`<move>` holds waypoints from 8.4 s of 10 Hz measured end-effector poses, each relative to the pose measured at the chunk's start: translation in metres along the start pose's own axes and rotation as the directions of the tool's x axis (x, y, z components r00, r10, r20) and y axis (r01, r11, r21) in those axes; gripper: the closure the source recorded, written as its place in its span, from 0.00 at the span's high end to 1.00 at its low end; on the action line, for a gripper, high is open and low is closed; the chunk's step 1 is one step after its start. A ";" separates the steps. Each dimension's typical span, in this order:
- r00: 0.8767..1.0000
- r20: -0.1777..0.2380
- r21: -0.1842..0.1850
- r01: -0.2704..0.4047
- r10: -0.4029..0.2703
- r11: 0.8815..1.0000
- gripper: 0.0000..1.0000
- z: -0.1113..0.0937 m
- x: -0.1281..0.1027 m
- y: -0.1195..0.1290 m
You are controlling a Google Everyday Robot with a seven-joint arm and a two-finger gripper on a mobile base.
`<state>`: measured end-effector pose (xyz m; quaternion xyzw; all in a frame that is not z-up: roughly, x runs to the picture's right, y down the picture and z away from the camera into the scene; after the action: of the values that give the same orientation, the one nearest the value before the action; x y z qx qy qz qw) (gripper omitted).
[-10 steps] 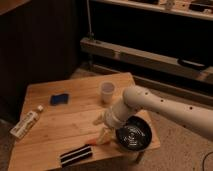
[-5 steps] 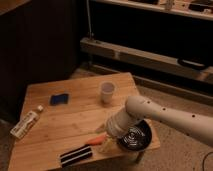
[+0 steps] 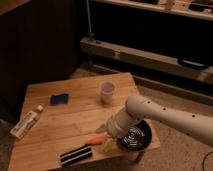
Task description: Place the eraser on the white sponge
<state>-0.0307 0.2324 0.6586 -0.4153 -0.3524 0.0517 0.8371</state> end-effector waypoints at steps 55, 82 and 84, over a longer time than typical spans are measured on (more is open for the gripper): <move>0.952 0.107 -0.130 0.300 -0.288 0.945 0.00 0.082 -0.143 -0.107; 0.977 0.050 0.054 0.206 -0.209 0.977 0.00 0.015 -0.151 -0.265; 0.975 0.056 0.076 0.211 -0.216 0.974 0.00 0.014 -0.150 -0.272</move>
<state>-0.2073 0.0078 0.7811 -0.3436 -0.4195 -0.0130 0.8401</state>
